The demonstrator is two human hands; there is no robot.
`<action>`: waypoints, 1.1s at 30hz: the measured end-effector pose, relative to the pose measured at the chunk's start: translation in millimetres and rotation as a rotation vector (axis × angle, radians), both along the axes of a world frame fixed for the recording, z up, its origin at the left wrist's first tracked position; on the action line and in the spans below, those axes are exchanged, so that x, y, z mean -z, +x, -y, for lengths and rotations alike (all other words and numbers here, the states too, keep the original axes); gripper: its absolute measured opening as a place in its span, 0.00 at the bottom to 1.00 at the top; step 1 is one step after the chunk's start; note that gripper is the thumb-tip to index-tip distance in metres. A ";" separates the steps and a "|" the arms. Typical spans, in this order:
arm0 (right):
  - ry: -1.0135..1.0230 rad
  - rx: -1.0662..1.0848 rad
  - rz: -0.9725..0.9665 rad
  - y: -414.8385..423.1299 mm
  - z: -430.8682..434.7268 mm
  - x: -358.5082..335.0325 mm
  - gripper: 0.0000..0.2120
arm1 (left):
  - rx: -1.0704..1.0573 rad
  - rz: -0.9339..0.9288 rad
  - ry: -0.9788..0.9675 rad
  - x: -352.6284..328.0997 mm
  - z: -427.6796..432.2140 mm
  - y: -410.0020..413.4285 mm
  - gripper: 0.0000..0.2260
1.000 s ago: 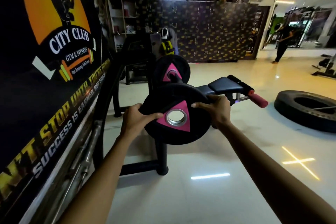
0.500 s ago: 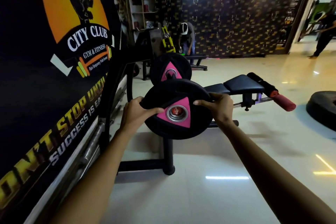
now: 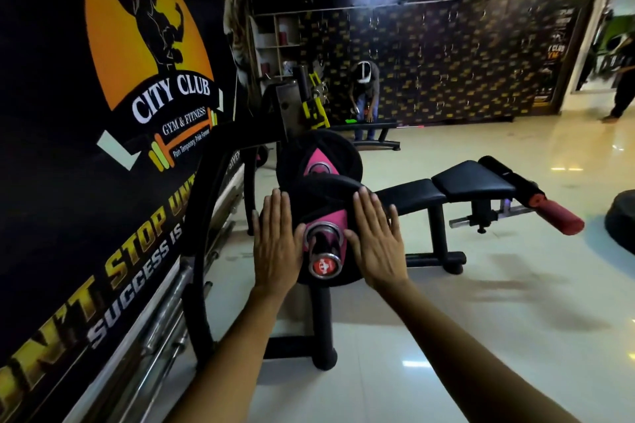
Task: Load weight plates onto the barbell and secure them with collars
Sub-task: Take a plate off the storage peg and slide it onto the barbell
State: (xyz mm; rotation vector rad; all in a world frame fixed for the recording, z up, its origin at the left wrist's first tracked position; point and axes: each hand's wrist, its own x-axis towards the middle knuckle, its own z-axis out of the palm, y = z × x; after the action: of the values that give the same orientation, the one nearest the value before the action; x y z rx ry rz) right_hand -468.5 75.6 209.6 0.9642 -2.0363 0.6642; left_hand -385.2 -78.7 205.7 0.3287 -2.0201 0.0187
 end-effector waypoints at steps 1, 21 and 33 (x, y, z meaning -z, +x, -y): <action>0.013 0.042 -0.025 -5.2 5.3 4.0 0.26 | -0.044 0.008 -0.016 2.3 3.9 -4.8 0.26; -0.009 0.176 -0.011 -165.8 124.0 4.2 0.31 | -0.122 -0.073 -0.106 11.4 116.4 -182.4 0.28; -0.039 0.159 -0.030 -207.4 147.8 8.3 0.27 | -0.206 -0.079 -0.194 13.6 136.8 -217.0 0.27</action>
State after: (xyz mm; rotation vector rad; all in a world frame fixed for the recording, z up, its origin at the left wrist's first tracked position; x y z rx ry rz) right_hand -676.0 -72.2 201.3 0.7764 -2.0412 0.5985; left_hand -602.3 -215.4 192.2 0.4059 -1.8809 0.3230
